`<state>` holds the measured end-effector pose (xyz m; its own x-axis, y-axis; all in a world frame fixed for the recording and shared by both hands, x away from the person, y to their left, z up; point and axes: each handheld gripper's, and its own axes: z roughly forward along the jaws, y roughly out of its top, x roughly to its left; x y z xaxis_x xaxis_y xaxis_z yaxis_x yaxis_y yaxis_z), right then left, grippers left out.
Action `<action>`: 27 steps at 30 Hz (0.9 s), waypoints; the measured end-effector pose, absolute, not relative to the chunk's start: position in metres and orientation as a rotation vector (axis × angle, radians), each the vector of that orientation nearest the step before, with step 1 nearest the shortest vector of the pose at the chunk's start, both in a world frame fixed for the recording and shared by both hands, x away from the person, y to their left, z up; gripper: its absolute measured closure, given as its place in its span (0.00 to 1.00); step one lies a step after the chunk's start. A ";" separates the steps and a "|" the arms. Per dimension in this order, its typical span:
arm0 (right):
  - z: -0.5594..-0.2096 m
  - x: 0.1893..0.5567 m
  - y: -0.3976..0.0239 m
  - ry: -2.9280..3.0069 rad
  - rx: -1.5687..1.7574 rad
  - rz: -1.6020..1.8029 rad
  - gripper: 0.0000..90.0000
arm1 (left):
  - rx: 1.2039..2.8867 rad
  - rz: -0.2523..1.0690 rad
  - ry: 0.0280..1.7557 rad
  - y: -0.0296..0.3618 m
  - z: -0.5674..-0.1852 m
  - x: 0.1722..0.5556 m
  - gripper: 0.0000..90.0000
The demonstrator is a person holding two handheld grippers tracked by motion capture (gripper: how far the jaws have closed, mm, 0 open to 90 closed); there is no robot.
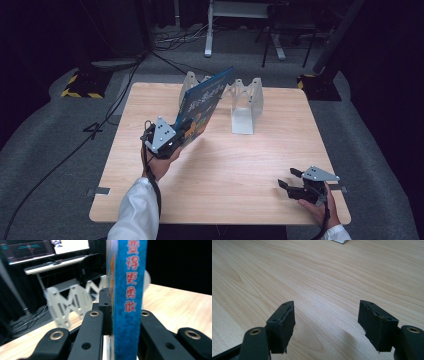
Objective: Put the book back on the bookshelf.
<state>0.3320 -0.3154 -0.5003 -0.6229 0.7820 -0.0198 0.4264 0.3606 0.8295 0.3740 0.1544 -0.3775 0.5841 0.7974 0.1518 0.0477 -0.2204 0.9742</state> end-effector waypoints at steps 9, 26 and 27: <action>-0.501 0.332 -0.314 2.222 1.037 1.153 0.34 | 1.587 0.811 0.814 0.165 -0.389 0.388 0.92; -0.502 0.332 -0.310 2.254 1.006 1.107 0.35 | 1.562 0.788 0.926 0.153 -0.412 0.412 0.92; -0.502 0.332 -0.310 2.256 1.009 1.106 0.35 | 1.562 0.787 0.930 0.153 -0.413 0.413 0.92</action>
